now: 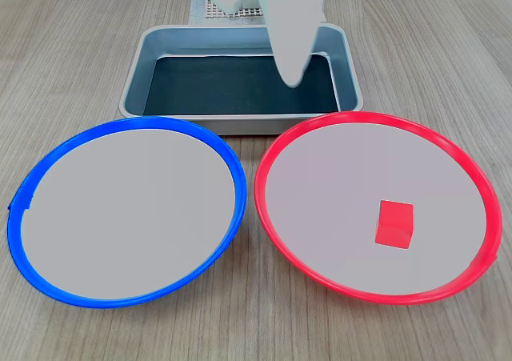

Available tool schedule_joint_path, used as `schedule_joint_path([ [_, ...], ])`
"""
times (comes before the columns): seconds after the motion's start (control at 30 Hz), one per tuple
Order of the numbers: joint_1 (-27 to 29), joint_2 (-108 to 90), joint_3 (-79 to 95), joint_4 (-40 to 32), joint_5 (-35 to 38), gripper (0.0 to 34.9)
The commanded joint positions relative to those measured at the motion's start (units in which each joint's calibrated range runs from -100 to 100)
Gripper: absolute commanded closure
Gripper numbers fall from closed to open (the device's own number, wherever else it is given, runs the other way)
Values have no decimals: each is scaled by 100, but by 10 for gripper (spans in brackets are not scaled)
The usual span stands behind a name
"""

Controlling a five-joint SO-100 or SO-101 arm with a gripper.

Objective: Move a red block from tray to red dish

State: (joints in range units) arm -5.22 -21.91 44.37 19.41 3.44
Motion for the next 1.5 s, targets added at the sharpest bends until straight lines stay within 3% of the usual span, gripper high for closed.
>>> schedule_joint_path([
  [0.0, 113, -3093, 2568, 176, -274, 348],
  [0.23, 329, -6291, 4561, 2041, -259, 348],
  [0.53, 612, -7707, 5563, 2793, -288, 348],
  [0.73, 743, -7715, 5563, 2801, -376, 347],
  [0.8, 706, -7715, 5563, 2801, -357, 307],
  [0.9, 706, -7715, 5563, 2801, -352, 346],
  [1.47, 696, -7715, 5563, 2801, -352, 346],
])
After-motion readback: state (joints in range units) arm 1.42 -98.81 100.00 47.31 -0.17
